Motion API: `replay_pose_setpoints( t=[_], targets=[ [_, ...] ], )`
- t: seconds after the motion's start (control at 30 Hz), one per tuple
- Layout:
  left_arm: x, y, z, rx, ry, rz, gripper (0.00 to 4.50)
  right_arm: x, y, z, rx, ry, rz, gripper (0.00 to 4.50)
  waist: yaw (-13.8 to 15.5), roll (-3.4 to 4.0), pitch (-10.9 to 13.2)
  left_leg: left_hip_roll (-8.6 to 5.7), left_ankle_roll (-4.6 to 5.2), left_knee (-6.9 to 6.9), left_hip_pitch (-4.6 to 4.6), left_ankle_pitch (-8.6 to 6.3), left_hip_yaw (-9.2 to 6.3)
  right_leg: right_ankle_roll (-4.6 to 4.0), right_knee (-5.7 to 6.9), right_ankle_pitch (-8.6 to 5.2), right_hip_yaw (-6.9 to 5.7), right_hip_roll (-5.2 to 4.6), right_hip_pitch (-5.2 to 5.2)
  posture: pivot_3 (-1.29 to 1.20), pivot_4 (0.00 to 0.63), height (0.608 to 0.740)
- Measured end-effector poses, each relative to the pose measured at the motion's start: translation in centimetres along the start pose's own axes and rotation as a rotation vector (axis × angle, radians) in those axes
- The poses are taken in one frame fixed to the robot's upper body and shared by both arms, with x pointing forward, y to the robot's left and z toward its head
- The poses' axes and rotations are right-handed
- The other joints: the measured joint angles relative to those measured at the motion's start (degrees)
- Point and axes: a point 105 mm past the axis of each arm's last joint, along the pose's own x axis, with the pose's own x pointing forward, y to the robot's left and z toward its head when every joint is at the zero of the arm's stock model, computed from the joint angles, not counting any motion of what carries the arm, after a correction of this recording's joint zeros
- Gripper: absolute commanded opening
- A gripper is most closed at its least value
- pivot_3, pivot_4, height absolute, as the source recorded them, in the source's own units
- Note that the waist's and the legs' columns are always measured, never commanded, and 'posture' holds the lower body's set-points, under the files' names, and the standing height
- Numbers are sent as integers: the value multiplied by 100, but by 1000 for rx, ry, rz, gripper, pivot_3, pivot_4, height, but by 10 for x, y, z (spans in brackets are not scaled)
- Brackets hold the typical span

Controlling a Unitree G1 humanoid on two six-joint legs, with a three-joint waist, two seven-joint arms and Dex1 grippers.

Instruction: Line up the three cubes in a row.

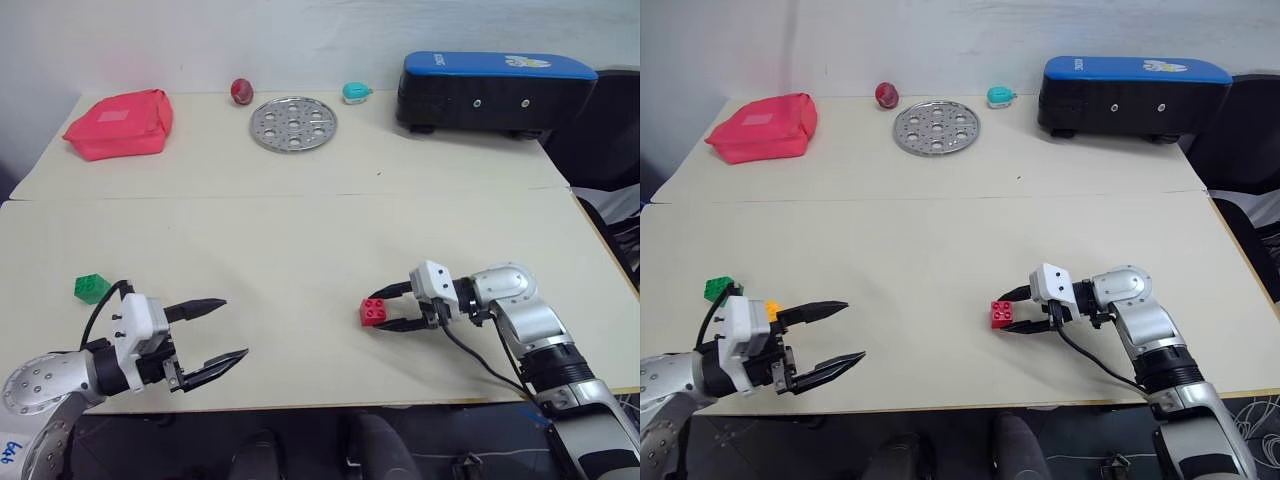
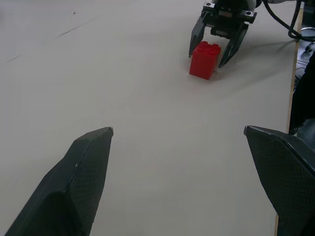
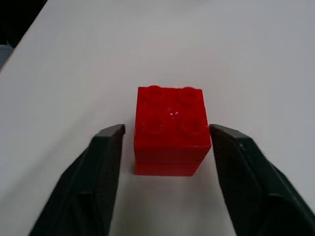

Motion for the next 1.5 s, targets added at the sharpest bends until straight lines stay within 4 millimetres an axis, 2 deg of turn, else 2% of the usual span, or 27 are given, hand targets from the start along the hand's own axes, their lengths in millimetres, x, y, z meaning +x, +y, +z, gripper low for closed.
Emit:
replay_pose_setpoints(
  t=[0.03, 0.07, 0.2, 0.23, 0.3, 0.33, 0.43, 0.57, 0.63, 0.7, 0.77, 0.97, 1.1, 1.23, 1.4, 1.5],
  targets=[
    [-4, 2, 0, 2, 5, 21, 4500, -2, -3, 4, -14, -22, -19, 4194, -1, 0, 0, 1, -2, 0, 0, 1, 0, -1, 0, 0, -1, 0, 0, 0, 150, 740],
    [-7, 3, -1, 3, 7, 35, 4500, -4, -5, 7, -21, -38, -35, 4430, 2, 0, 0, 1, -2, 0, 0, 1, 0, -1, 0, -1, -1, 0, -1, 0, 150, 740],
    [-29, 10, -5, -11, 14, 153, 4500, -18, -13, 31, -96, -140, -103, 4473, 5, -3, 1, 4, 10, 0, 0, -7, -1, -1, -3, -1, -3, 0, 0, 0, 150, 740],
    [-40, 13, -6, -16, 4, 221, 4500, -22, -11, 36, -96, -166, -110, 4473, 4, -3, 2, 5, 11, -2, -2, -9, -1, -1, -6, -1, -4, -1, 0, 0, 150, 740],
    [-79, 22, -14, -54, -12, 443, 4500, -36, -1, 36, -37, -237, -140, 4473, 11, -10, -2, 13, 8, -5, -1, -20, -1, -8, -14, -6, -12, 0, 3, 0, 150, 740],
    [-119, 31, -24, -96, -32, 668, 4500, -50, 4, 33, 7, -309, -188, 4473, 15, -15, 0, 15, 11, -6, -4, -23, -2, -9, -22, -8, -15, 5, 2, 0, 150, 740],
    [-180, 37, -35, -153, -78, 994, 4500, -64, 6, 27, 58, -356, -271, 4473, 15, -22, 4, 14, 18, 0, -2, -28, -2, -8, -22, -7, -14, 5, 4, 0, 150, 740],
    [-226, 23, -61, -233, -90, 1246, 4500, -61, 16, 20, 79, -393, -299, 4473, 9, -33, 2, 6, 28, -3, 38, -33, 1, -8, -26, -4, -12, -3, 41, 0, 150, 740],
    [-236, 15, -75, -270, -65, 1317, 4500, -60, 23, 15, 87, -392, -283, 4473, 11, -46, 6, 6, 29, -7, 42, -34, 3, -11, -26, -6, -10, -5, 44, 0, 150, 740],
    [-233, 12, -82, -292, -63, 1331, 4500, -57, 27, 18, 69, -404, -268, 4473, 36, -61, 2, 6, 29, -7, 42, -35, -2, -11, -25, -6, -12, -5, 44, 0, 150, 740],
    [-218, 20, -79, -301, -76, 1298, 4500, -54, 29, 24, 36, -423, -251, 4473, 63, -69, -1, 6, 28, -7, 41, -35, -6, -11, -24, -6, -14, -6, 46, 0, 150, 740],
    [-161, 80, -43, -324, -143, 1220, 4500, -48, 29, 28, 24, -448, -232, 4473, 93, -75, -5, 8, 22, -16, 47, -34, -3, -14, -9, -7, -12, -9, 44, 0, 150, 740],
    [-134, 111, -28, -360, -117, 1206, 4500, -42, 26, 34, 6, -460, -209, 4473, 37, -72, -5, 9, 9, -27, 59, -26, 7, -14, -5, -7, -10, -9, 44, 0, 150, 740],
    [-110, 135, -41, -426, -1, 1200, 4500, -38, 26, 37, -1, -466, -204, 4473, 23, -70, -3, 15, -7, -29, 61, -19, 7, -20, 1, -11, -12, 0, 38, 0, 150, 740],
    [-93, 141, -55, -479, 71, 1168, 4500, -34, 24, 42, -20, -463, -203, 4473, 26, -70, -3, 17, -28, -29, 62, -12, 8, -22, 3, -11, -12, 2, 37, 0, 150, 740],
    [-91, 142, -57, -475, 91, 1175, 3946, -34, 22, 42, -16, -464, -218, 4500, 35, -70, -3, 17, -28, -29, 62, -12, 8, -22, 3, -11, -12, 0, 37, 0, 150, 740]
  ],
)
